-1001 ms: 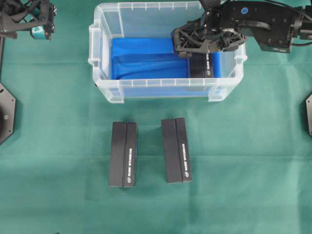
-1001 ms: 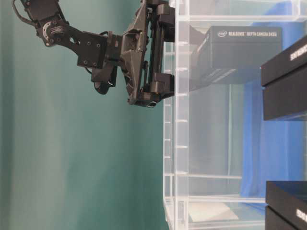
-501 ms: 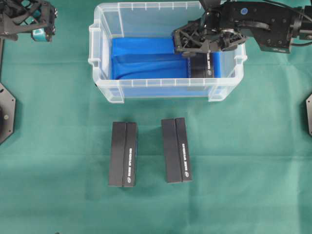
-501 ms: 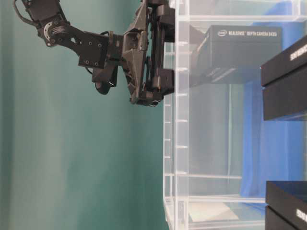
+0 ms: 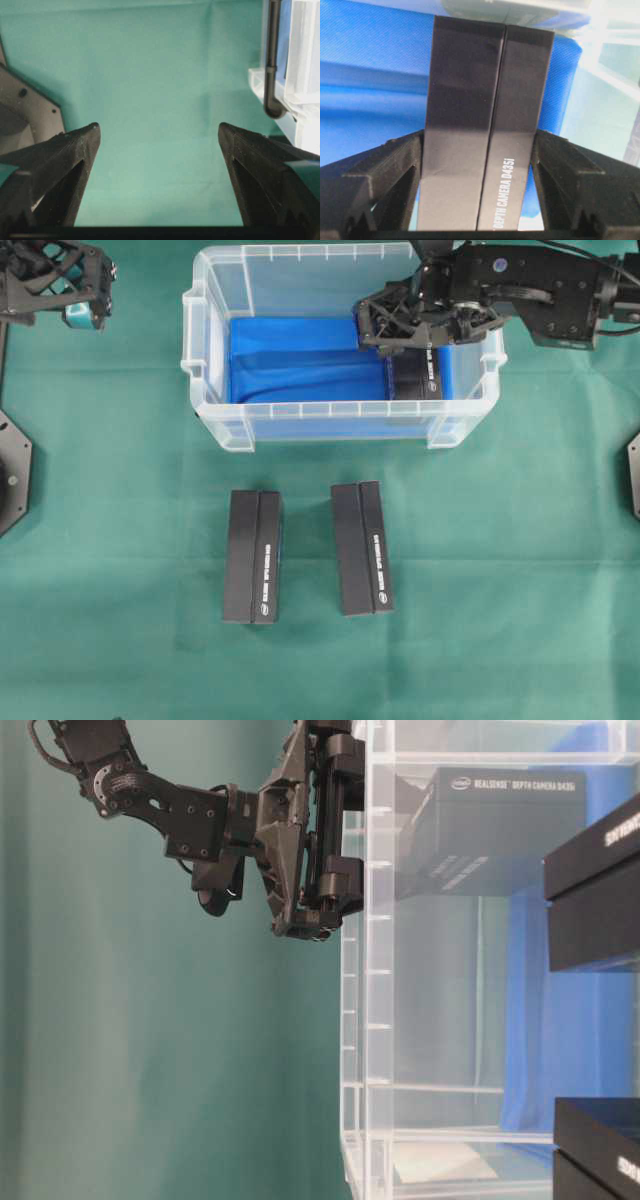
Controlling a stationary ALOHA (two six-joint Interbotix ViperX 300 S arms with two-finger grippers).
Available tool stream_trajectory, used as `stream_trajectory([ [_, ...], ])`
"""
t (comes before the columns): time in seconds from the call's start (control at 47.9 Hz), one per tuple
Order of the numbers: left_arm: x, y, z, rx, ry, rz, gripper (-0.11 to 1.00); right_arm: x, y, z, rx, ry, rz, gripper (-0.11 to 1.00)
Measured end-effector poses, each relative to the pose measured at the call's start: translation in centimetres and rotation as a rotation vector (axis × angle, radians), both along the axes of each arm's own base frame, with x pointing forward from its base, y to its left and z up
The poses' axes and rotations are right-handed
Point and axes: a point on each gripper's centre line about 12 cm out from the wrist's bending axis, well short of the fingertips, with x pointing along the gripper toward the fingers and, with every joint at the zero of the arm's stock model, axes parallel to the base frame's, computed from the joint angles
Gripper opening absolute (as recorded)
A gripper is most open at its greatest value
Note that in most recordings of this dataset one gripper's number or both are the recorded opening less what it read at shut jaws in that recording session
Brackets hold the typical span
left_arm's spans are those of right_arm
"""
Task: Take out the box from the case.
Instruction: 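Lift the right box up out of the bin with the right gripper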
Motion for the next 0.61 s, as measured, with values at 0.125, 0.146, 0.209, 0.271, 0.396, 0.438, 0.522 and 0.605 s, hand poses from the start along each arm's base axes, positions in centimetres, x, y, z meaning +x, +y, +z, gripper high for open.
stream_trajectory([
  [0.125,0.0,0.0,0.0,0.001,-0.001,-0.002,0.98,-0.1,0.0,0.0,0.003,0.011,-0.005,0.67],
  [0.146,0.0,0.0,0.0,0.001,-0.001,0.000,0.98,-0.1,0.0,0.0,0.004,0.014,-0.007,0.67],
  [0.209,0.0,0.0,0.0,0.001,-0.001,0.002,0.98,-0.2,0.0,0.2,0.006,0.022,-0.013,0.67],
  [0.271,0.0,0.0,0.0,0.001,-0.001,-0.002,0.98,-0.2,0.0,0.4,0.006,0.031,-0.016,0.67],
  [0.396,0.0,0.0,0.0,0.001,-0.001,-0.002,0.98,-0.1,-0.1,1.1,0.007,0.039,-0.024,0.67],
  [0.438,0.0,0.0,0.0,0.000,0.000,-0.002,0.98,-0.1,-0.1,1.4,0.006,0.041,-0.026,0.67],
  [0.522,0.0,0.0,0.0,0.001,-0.001,0.000,0.98,-0.1,-0.1,2.1,0.007,0.043,-0.032,0.67],
  [0.605,0.0,0.0,0.0,0.001,-0.001,-0.001,0.98,-0.3,-0.1,3.2,0.005,0.041,-0.040,0.67],
])
